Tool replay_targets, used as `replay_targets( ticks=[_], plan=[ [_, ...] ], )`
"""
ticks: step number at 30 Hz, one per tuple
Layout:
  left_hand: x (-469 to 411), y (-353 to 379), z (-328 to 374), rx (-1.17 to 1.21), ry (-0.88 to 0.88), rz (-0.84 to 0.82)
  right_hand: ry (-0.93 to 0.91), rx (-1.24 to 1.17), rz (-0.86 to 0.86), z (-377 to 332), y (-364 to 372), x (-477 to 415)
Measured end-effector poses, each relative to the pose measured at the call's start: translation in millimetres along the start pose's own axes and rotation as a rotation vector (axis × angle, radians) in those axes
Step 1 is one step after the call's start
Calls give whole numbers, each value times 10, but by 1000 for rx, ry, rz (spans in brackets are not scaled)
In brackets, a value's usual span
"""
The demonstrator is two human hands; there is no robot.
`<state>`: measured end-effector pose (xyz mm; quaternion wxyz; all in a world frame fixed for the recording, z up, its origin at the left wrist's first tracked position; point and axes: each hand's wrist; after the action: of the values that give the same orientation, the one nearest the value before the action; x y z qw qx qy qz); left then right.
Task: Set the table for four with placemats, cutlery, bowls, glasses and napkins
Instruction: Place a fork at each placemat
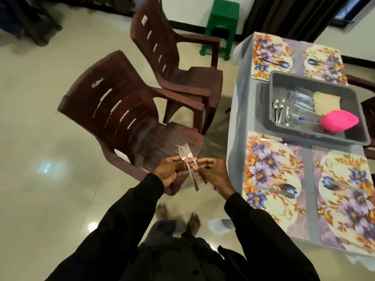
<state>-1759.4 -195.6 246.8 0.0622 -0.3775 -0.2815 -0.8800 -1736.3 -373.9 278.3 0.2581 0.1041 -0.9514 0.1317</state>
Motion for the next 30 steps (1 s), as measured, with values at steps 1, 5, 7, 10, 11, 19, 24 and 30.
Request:
replay_targets(
  ticks=[1, 5, 7, 10, 11, 19, 24, 30],
  plan=[
    [62, -118, 67, 28, 8, -1, -4, 4, -4, -33, 100, -7],
    [277, -690, 424, 81, 80, -48, -43, -26, 1, -245, 567, -102],
    [379, -1054, 640, 106, 107, -43, -58, -40, -3, -387, 913, -180],
    [530, -1624, 970, 123, 149, -28, -60, -68, -19, -631, 1542, -256],
    [596, -1835, 1094, 115, 158, -35, -65, -69, -26, -692, 1775, -274],
    [1086, -3497, 2033, 101, 180, 45, -108, -105, -65, -1245, 3546, -276],
    [1114, -4036, 2710, 58, 232, 62, -73, -161, 0, -1689, 4199, -530],
    [665, -4315, 3581, -36, 217, -26, -2, -285, 104, -2121, 4573, -1090]
  ],
)
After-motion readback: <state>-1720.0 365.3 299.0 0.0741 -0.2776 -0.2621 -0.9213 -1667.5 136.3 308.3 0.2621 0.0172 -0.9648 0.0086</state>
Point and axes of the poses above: each hand's wrist, its own x-axis away from the middle knuckle, its own y-axis out of the palm, z = x × y, and after that the axes turned 2 degrees about z, right-handed
